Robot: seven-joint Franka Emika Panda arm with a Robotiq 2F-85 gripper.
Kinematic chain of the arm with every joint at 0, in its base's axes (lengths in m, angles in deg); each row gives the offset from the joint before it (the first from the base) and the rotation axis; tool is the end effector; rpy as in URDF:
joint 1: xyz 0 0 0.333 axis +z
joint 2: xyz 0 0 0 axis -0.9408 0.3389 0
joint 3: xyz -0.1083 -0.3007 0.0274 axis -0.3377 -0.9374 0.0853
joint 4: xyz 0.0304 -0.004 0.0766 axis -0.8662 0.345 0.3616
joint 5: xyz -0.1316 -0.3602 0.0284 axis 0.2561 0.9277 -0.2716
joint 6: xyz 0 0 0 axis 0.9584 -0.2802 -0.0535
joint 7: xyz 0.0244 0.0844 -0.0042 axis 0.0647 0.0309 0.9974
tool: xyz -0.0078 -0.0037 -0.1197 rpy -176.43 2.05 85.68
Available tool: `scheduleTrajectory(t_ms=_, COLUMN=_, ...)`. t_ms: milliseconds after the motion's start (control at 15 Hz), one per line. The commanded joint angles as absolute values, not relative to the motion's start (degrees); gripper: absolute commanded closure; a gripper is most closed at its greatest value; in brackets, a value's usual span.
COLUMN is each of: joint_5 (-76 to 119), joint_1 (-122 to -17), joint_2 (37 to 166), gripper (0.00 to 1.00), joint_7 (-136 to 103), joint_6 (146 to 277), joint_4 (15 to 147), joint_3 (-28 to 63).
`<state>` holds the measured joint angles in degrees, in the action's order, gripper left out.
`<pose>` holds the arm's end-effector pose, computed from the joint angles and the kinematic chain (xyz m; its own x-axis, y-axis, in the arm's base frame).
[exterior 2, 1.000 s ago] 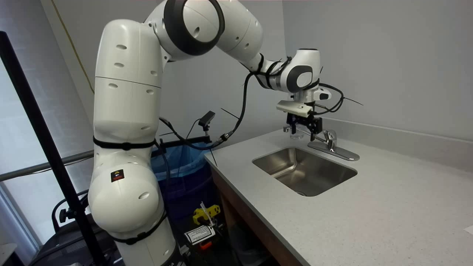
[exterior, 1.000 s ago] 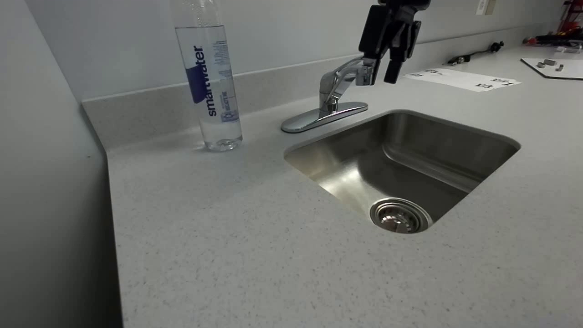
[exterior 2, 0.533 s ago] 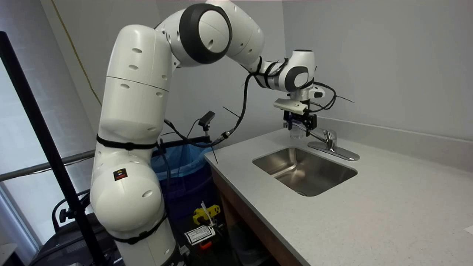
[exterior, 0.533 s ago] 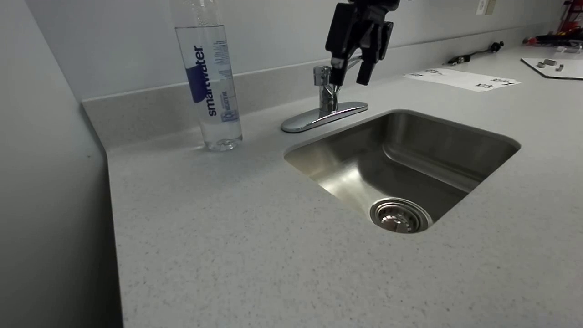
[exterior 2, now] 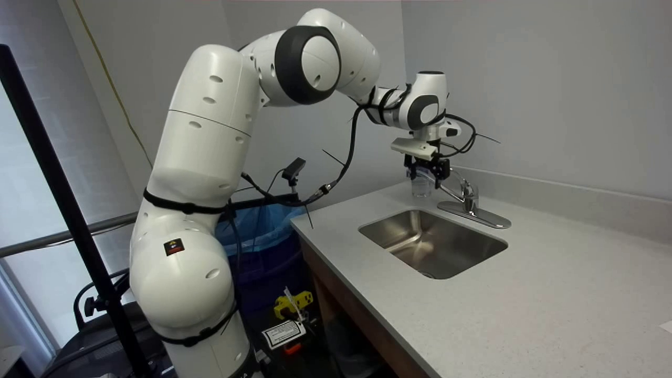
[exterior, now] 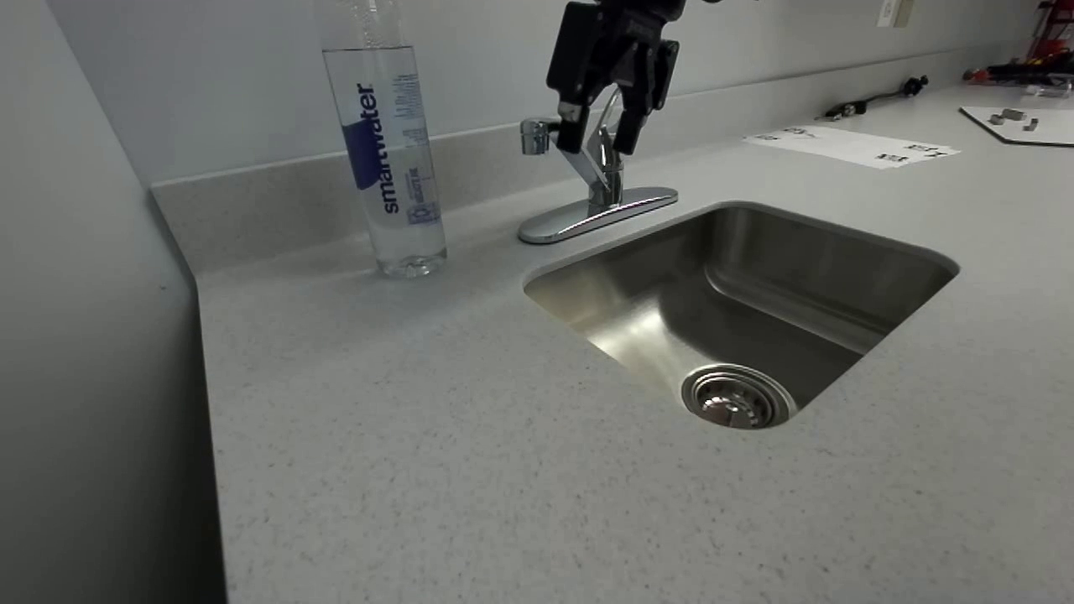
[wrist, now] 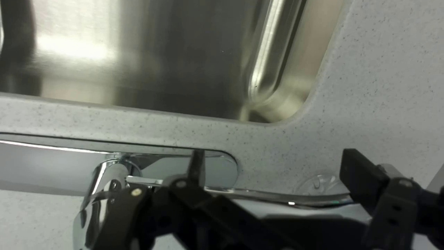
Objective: Slide the spout to the left, then close the faucet
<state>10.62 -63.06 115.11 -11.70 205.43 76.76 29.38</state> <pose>0.6866 0.1768 0.3641 0.9755 0.1440 0.1663 0.1758 -0.9648 -0.1956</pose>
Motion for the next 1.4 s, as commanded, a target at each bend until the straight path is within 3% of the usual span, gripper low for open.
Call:
scheduleTrajectory(t_ms=0, joint_5=10.48, joint_1=-61.96, joint_2=119.0, gripper=0.0, joint_7=-13.42, joint_6=202.95, joint_4=68.27, joint_3=29.46)
scheduleTrajectory(t_ms=1333, joint_5=11.35, joint_1=-60.81, joint_2=124.86, gripper=0.0, joint_7=-13.88, joint_6=200.15, joint_4=52.92, joint_3=28.84)
